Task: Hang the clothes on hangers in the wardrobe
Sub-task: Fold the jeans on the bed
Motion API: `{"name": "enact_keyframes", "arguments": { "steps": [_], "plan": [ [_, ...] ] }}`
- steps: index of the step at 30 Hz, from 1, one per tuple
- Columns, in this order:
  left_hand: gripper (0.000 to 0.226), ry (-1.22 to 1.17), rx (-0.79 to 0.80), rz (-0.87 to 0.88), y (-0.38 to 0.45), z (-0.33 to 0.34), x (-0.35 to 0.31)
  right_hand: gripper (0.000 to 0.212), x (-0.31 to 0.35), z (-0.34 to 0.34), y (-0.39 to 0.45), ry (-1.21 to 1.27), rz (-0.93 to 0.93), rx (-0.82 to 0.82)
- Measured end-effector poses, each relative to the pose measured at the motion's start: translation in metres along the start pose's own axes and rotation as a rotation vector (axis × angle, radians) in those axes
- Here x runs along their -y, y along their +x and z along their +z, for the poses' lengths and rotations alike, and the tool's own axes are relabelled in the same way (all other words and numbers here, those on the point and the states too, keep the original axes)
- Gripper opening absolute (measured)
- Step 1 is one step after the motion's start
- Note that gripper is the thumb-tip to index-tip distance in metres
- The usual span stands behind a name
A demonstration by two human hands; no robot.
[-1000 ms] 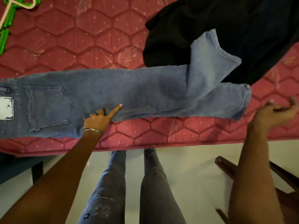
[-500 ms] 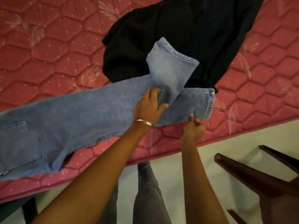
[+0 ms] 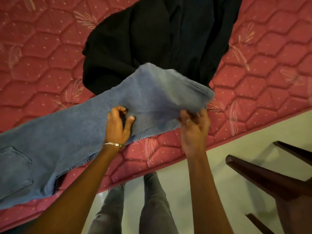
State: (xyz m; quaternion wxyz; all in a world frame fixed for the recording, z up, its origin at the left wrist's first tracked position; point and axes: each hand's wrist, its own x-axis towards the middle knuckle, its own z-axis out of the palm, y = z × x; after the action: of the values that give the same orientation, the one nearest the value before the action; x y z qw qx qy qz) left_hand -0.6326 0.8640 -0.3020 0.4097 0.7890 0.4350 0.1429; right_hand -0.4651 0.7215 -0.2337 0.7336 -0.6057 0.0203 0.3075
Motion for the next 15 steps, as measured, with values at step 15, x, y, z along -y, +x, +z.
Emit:
{"name": "enact_keyframes", "arguments": {
  "steps": [15],
  "plan": [
    [0.061, 0.945, 0.374, 0.150, -0.049, -0.019, 0.052, 0.013, -0.040, -0.032, 0.032, 0.068, 0.186, -0.440]
  ]
}}
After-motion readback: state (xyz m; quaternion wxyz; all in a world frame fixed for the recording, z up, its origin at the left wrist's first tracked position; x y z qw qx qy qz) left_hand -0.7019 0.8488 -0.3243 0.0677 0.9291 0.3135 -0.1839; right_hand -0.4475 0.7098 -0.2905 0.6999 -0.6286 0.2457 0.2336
